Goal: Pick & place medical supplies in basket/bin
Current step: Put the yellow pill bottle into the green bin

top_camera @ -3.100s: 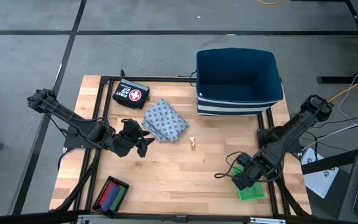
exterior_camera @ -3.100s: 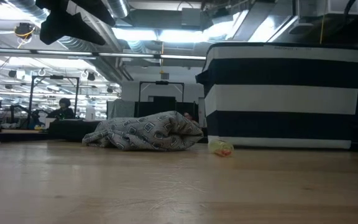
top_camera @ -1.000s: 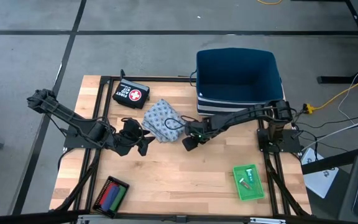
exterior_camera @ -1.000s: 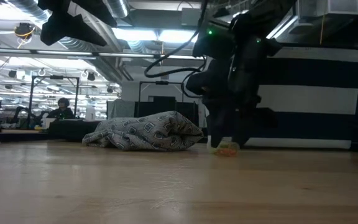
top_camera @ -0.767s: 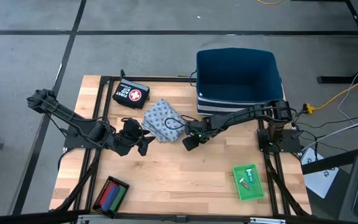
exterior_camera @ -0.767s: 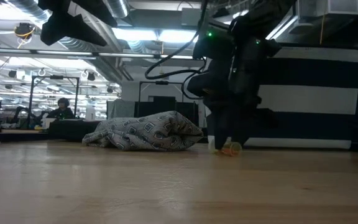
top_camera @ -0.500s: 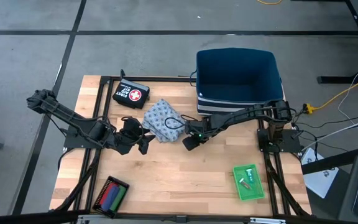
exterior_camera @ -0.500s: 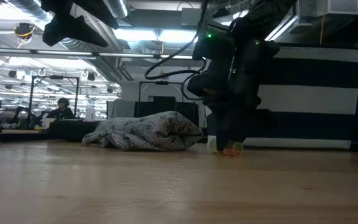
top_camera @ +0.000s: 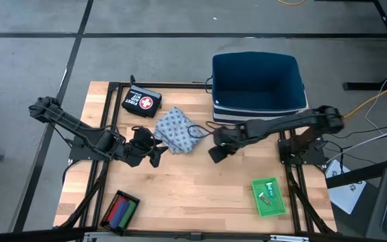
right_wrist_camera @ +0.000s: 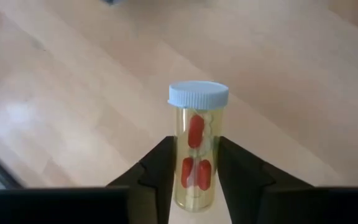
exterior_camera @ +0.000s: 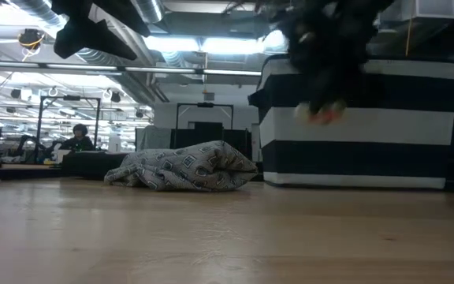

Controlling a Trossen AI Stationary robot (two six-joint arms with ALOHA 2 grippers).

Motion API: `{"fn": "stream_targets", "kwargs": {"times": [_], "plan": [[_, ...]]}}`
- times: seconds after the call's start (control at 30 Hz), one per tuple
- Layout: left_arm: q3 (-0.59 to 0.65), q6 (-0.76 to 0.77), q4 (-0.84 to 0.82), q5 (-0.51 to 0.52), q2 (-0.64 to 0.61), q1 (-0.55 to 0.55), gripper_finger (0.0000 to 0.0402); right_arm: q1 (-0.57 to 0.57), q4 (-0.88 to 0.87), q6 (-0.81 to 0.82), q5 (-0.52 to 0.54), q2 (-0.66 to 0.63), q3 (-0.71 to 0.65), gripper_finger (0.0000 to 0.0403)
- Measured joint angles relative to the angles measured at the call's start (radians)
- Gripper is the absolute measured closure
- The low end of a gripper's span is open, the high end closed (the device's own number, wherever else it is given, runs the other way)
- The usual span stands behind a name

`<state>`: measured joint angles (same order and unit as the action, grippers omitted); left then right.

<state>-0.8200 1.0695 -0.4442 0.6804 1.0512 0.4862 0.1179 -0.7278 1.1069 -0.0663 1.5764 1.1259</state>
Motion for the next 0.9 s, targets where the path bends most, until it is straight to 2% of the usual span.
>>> {"fn": "stream_targets", "kwargs": {"times": [0.2, 0.4, 0.67, 0.9], "plan": [[0.0, 0.001, 0.0, 0.0, 0.0, 0.0, 0.0192, 0.132, -0.231, 0.15, 0.064, -0.214, 0.001, 0.0296], [0.0, 0.005, 0.0, -0.003, 0.0, 0.0, 0.0192, 0.344, -0.419, 0.384, 0.075, -0.342, 0.001, 0.0284], [0.0, 0.019, 0.0, -0.003, 0.0, -0.01, 0.0192, 0.61, -0.428, 0.621, 0.035, -0.315, 0.001, 0.029], [0.0, 0.019, 0.0, -0.002, 0.0, -0.043, 0.0192, 0.73, -0.358, 0.718, -0.012, -0.261, -0.072, 0.0283]]}}
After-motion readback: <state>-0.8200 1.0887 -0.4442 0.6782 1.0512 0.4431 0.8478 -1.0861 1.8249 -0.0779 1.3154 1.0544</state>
